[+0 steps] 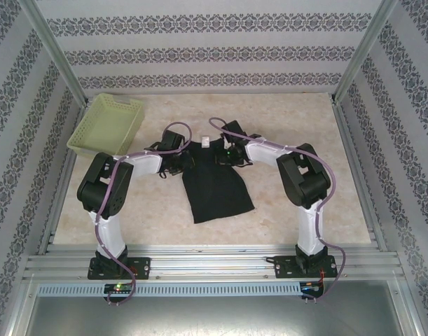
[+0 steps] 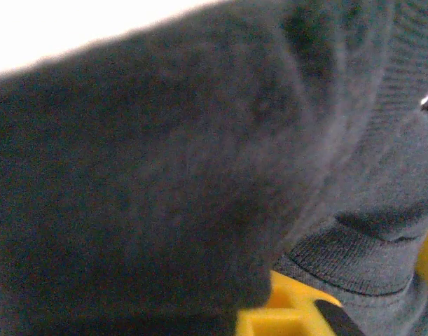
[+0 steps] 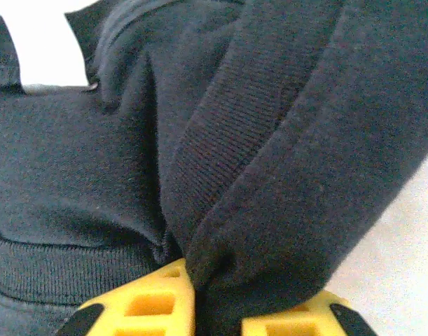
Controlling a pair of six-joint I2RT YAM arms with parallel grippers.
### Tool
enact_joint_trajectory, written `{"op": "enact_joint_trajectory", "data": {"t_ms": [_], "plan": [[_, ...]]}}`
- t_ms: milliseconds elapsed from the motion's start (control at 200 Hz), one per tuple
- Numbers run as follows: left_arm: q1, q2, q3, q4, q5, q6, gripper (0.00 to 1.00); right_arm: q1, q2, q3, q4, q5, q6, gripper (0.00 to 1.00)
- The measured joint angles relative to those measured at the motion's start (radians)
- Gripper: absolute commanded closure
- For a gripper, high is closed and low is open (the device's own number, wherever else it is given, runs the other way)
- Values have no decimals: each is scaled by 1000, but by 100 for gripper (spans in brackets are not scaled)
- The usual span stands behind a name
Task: Fold the inside-out t-shirt
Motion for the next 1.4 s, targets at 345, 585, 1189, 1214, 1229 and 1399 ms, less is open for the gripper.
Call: {"op": "enact_joint_trajectory", "data": {"t_ms": [345, 585, 1189, 1214, 1229, 1399], "plan": [[-21, -177, -166, 66, 74, 34, 100, 4, -292, -346, 142, -46, 108, 100], [5, -257, -127, 71, 100, 46, 100, -29, -359, -322, 178, -48, 123, 100], [78, -362, 143, 60, 156, 171, 100, -74, -342, -38, 286, 0, 25, 100], [60, -382, 87, 73, 159, 172, 100, -65, -352, -93, 301, 4, 25, 100], [51, -392, 54, 76, 165, 173, 100, -59, -357, -128, 306, 5, 26, 100], [-125, -476, -282, 110, 198, 177, 100, 24, -446, -504, 327, 29, 44, 100]]}}
